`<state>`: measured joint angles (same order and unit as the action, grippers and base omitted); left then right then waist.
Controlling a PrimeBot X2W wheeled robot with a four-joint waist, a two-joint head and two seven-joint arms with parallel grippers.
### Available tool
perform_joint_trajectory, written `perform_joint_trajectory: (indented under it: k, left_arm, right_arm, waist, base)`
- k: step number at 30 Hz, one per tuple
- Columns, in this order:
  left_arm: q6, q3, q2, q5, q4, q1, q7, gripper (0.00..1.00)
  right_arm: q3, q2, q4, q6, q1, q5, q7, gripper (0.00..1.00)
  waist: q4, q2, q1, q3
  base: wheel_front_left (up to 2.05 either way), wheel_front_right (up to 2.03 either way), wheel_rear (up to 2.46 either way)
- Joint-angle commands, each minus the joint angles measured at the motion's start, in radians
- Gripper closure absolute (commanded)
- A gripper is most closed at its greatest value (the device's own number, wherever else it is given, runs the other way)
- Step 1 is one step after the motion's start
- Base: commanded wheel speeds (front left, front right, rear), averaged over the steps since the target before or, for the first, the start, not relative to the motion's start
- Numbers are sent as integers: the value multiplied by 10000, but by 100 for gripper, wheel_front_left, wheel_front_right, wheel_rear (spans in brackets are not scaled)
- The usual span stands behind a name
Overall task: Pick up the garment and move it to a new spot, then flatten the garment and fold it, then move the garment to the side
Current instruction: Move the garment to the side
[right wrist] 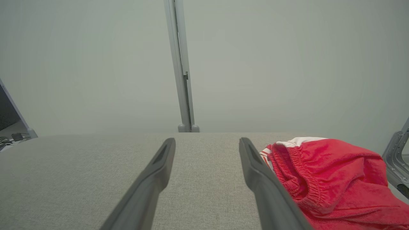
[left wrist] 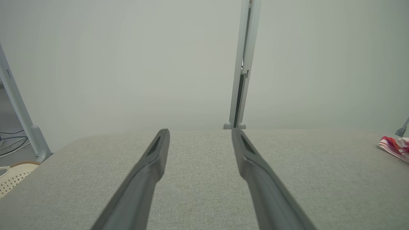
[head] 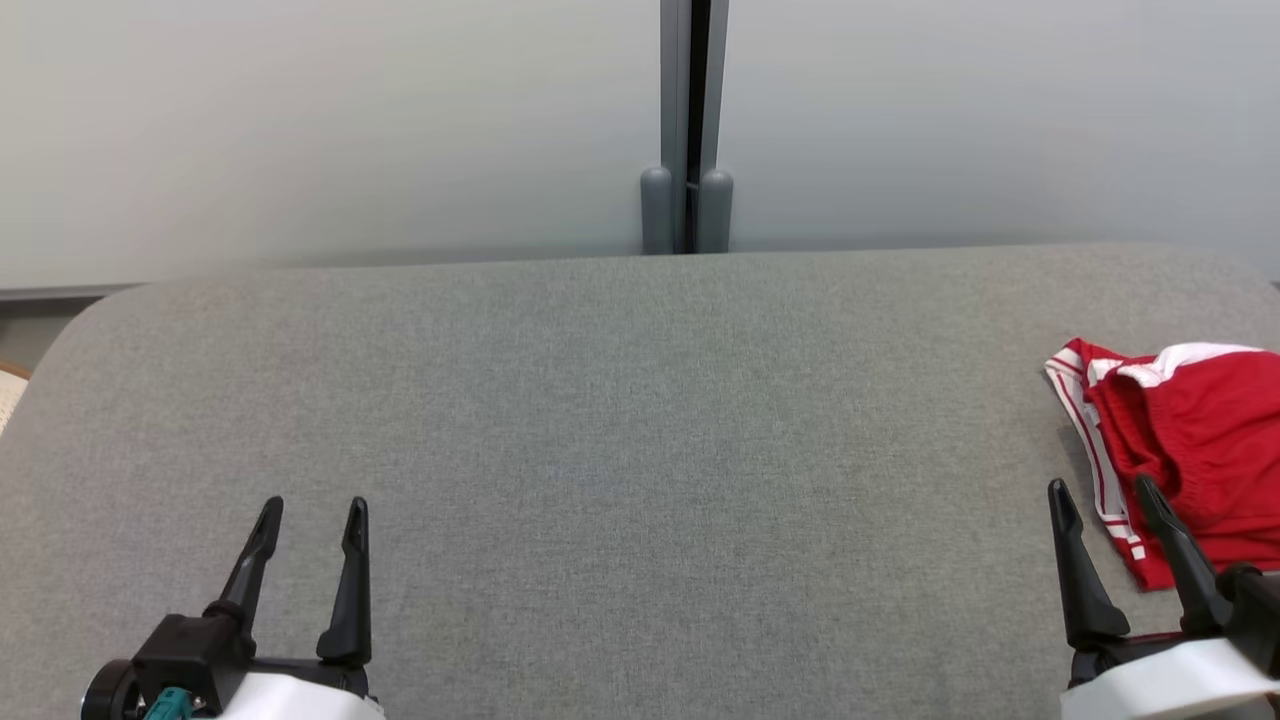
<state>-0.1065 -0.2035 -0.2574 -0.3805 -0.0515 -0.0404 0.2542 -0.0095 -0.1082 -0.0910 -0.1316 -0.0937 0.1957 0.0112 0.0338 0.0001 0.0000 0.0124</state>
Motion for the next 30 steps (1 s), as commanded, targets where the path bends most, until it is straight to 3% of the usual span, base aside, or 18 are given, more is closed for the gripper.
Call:
perform_joint_trajectory:
  k: [1, 30]
  left_arm:
    - [-45, -40, -73, 19, -37, -178, -46, 0]
    - [-303, -385, -293, 124, 50, -408, -319, 0]
  right_arm:
    - [-50, 16, -228, 19, -277, -30, 121, 0]
    - [-326, 189, -922, 19, -999, -175, 557, 0]
  waist:
    - [42, -1, 0, -298]
    - [33, -1, 0, -660]
  base:
    - [0, 0, 0]
    - [0, 0, 0]
